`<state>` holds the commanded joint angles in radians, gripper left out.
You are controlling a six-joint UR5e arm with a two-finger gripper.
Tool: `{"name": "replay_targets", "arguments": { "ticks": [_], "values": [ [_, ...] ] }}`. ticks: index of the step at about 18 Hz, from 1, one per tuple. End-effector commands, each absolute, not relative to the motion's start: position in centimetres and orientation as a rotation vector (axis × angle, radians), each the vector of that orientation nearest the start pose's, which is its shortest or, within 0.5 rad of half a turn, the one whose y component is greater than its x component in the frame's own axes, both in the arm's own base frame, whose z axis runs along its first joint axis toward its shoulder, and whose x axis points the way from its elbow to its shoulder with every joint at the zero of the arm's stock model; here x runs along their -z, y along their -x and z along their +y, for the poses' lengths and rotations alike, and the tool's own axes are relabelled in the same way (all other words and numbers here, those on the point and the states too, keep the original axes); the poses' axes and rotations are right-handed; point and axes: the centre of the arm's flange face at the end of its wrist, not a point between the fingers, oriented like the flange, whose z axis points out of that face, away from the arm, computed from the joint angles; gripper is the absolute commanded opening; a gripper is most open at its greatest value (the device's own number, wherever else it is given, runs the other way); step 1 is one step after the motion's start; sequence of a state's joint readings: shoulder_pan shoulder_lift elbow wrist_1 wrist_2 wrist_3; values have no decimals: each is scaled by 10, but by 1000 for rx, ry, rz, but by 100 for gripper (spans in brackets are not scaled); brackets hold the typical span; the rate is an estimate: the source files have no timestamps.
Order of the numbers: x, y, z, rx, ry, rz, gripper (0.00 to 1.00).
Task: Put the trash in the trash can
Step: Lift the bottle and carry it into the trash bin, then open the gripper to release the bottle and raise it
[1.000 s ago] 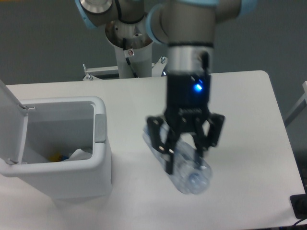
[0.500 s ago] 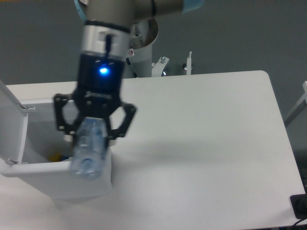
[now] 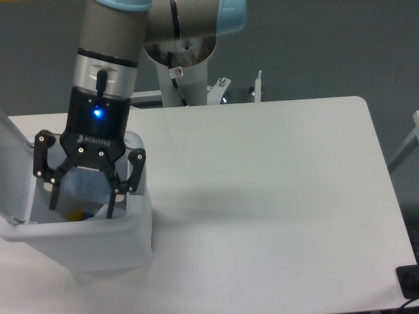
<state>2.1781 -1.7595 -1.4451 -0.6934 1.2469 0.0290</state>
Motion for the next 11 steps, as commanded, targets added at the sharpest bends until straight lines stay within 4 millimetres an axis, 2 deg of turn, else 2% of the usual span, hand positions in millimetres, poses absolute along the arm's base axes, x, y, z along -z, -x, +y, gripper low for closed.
{"name": "replay_targets", "arguments": {
  "ticks": [1,2,5,6,8,11],
  "values": [
    [-564,241,581,-39,2223,-533,100],
    [-569,293,557,-155,2215,-575,100],
    [-570,353,527,-269,2229,-576,100],
    [-561,378,513,-324,2255,-591,100],
    [-554,396,501,-387,2299,-548,100],
    [-541,406,497,-478,2447,-385,100]
  ]
}}
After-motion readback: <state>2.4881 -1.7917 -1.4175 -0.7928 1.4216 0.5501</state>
